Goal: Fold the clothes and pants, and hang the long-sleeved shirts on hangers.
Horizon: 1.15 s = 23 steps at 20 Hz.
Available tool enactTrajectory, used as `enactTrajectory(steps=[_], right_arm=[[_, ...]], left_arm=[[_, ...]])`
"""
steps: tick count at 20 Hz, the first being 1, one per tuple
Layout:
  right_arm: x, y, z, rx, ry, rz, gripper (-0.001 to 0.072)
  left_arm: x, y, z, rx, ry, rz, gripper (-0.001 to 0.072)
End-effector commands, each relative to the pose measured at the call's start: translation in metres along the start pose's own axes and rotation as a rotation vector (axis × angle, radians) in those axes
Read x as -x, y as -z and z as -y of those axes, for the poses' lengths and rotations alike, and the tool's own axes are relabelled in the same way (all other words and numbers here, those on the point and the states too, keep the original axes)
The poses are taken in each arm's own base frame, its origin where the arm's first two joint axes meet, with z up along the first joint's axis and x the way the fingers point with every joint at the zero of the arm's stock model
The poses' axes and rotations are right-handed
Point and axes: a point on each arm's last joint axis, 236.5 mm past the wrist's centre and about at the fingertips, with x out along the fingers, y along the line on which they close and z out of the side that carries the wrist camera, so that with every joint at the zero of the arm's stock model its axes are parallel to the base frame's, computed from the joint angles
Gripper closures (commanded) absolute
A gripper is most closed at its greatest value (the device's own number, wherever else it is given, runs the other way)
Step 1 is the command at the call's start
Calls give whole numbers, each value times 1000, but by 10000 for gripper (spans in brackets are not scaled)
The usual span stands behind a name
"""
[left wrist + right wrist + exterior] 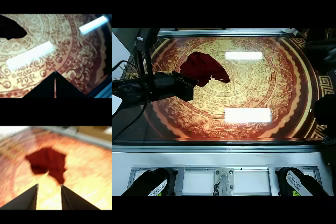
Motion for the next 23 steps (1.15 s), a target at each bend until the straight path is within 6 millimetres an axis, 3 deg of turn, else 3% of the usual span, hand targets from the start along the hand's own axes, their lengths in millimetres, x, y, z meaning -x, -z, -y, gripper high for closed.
enactTrajectory(steps=[1, 5, 8, 9, 10, 23], right_arm=[[-63, 86, -62, 45, -118, -298, 410], [-90, 117, -114, 60, -264, -369, 410], [-97, 123, -128, 66, -305, -388, 413], [-97, 124, -128, 65, -307, -390, 519], [-97, 125, -129, 64, -309, -394, 703], [-97, 125, -129, 64, -311, -395, 690]], left_arm=[[-12, 21, -5, 19, -2, -50, 690], [-21, 34, -9, 32, -6, -78, 690], [-25, 42, -11, 39, -8, -96, 690], [-25, 42, -11, 39, -8, -94, 690], [-25, 42, -11, 38, -8, -94, 690], [-24, 42, -11, 38, -8, -93, 690]])
